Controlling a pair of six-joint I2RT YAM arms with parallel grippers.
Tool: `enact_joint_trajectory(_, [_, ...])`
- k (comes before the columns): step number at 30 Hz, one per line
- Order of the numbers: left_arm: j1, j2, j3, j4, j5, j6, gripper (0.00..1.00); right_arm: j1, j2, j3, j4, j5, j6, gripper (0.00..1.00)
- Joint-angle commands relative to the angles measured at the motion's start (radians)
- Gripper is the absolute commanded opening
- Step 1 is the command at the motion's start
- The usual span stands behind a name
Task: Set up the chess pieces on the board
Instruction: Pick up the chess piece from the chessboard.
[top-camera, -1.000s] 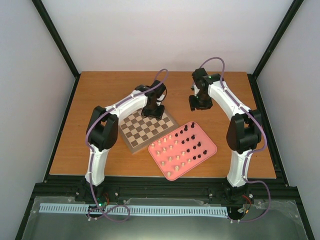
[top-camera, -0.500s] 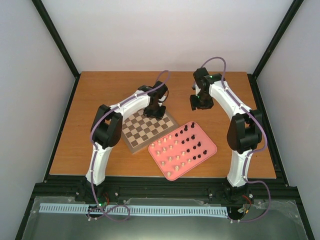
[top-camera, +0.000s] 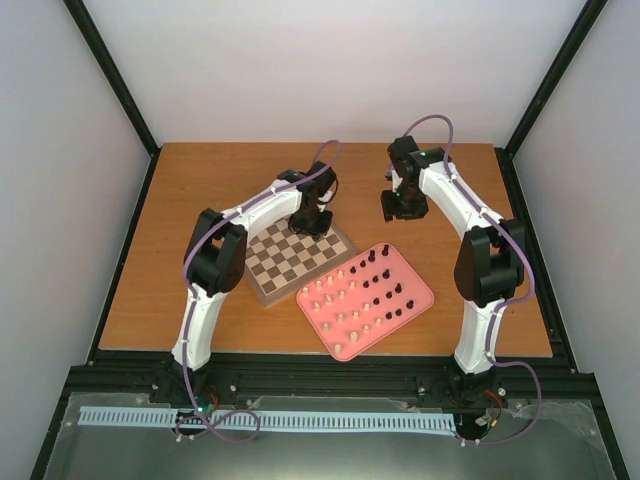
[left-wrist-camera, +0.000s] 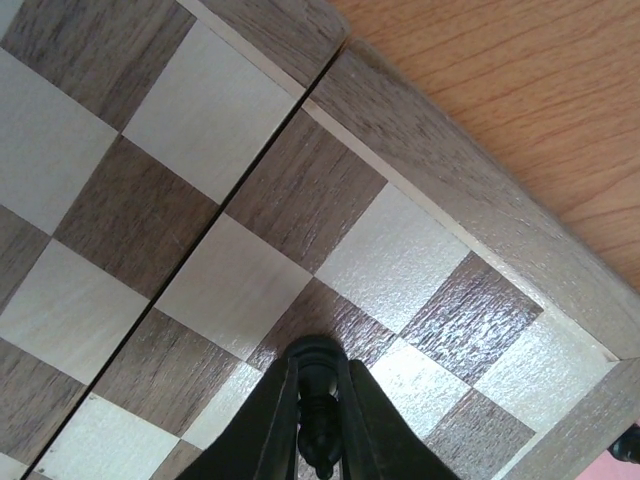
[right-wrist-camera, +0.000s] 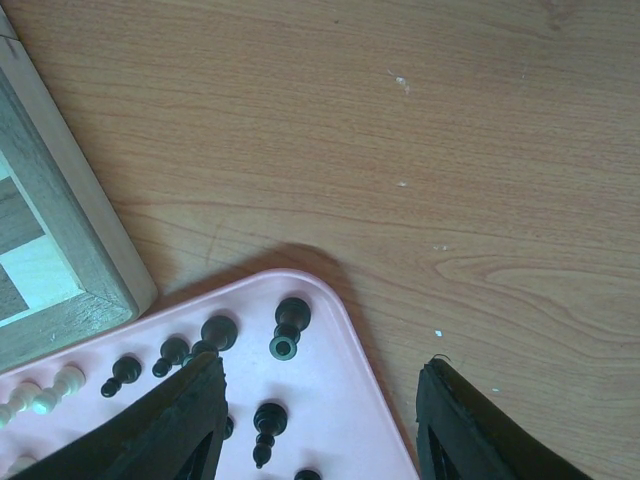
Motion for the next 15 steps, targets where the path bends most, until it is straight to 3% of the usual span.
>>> enact_joint_trajectory(1, [-0.005,0.013,0.028,-0.006,-0.006,-0.002,0.11,-0.010,-0.015,-0.006,0.009,0.000,-0.009,0.53])
enact_joint_trajectory(7, [-0.003,-0.007,0.039,-0.023,-0.034,0.006,0.01,-0.010,-0.033,-0.023,0.005,-0.012,-0.009,0.52])
enact_joint_trajectory(15, [0.065,-0.091,0.029,-0.064,-0.079,0.034,0.01,-0.009,-0.088,-0.144,0.017,-0.034,-0.015,0.52])
